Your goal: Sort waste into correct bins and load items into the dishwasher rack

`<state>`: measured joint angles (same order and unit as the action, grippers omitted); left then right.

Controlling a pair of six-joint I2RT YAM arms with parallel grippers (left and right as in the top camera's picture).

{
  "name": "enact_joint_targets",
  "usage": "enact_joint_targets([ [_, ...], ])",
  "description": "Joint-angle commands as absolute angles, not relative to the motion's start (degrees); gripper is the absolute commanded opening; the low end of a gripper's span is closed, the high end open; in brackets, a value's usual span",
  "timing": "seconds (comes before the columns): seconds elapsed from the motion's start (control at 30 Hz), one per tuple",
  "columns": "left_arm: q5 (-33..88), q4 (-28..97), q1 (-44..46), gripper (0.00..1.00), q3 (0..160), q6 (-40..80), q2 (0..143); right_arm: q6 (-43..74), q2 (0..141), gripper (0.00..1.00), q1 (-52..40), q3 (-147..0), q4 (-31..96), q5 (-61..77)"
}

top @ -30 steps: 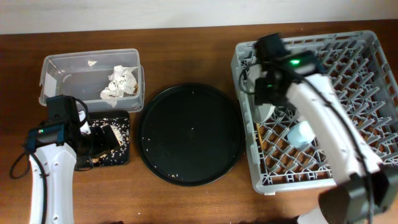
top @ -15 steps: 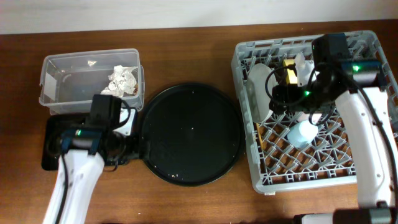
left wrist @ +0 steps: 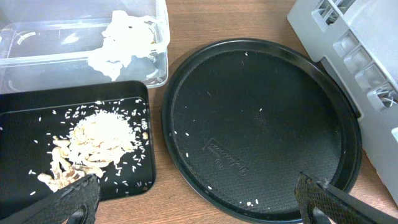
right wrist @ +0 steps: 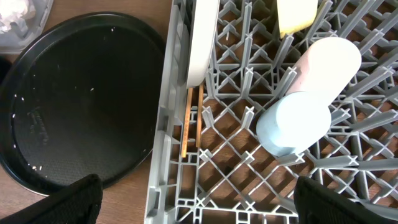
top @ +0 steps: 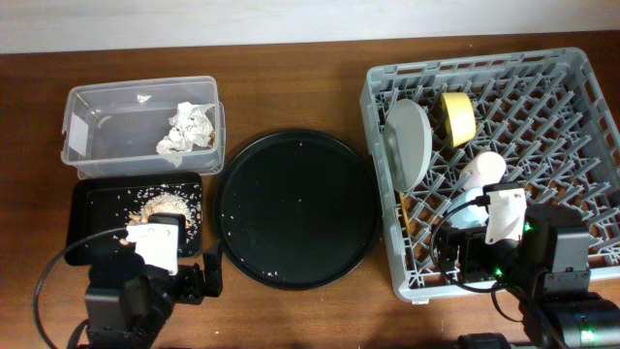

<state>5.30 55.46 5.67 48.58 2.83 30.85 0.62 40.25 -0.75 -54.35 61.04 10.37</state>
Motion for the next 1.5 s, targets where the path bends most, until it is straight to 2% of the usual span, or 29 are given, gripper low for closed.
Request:
enact_joint_targets([
  [0.0, 4.9, 55.4, 5.6, 0.99, 48.0, 3.6, 30.4, 0.9, 40.3, 0.99, -0.4, -53.9, 60.8, 9.8],
  [0.23, 4.9, 55.4, 5.6, 0.99, 48.0, 3.6, 30.4, 0.3, 29.5, 0.99, -1.8, -52.3, 57.8, 6.3],
  [0.47, 4.9, 55.4, 5.6, 0.99, 48.0, 3.6, 30.4, 0.9, 2.0, 0.99, -3.9, -20.3, 23.6, 7.0],
  [0.63, 4.9, 55.4, 5.6, 0.99, 48.0, 3.6, 30.4, 0.9, 0.2, 0.99, -3.7, -0.4, -13.7, 6.7],
  [0.73, 4.9, 55.4, 5.6, 0.99, 48.0, 3.6, 30.4, 0.7, 0.2, 0.99, -3.7, -0.3, -10.8, 5.7],
  [0.83, 4.9, 55.4, 5.6, 0.99, 48.0, 3.6, 30.4, 0.7, 0.2, 0.99, -3.7, -0.3, 3.8, 5.7],
  [1.47, 4.9, 55.4, 5.6, 0.99, 48.0, 3.6, 30.4, 0.7, 0.4, 0.99, -3.7, -0.3, 4.0, 5.5],
])
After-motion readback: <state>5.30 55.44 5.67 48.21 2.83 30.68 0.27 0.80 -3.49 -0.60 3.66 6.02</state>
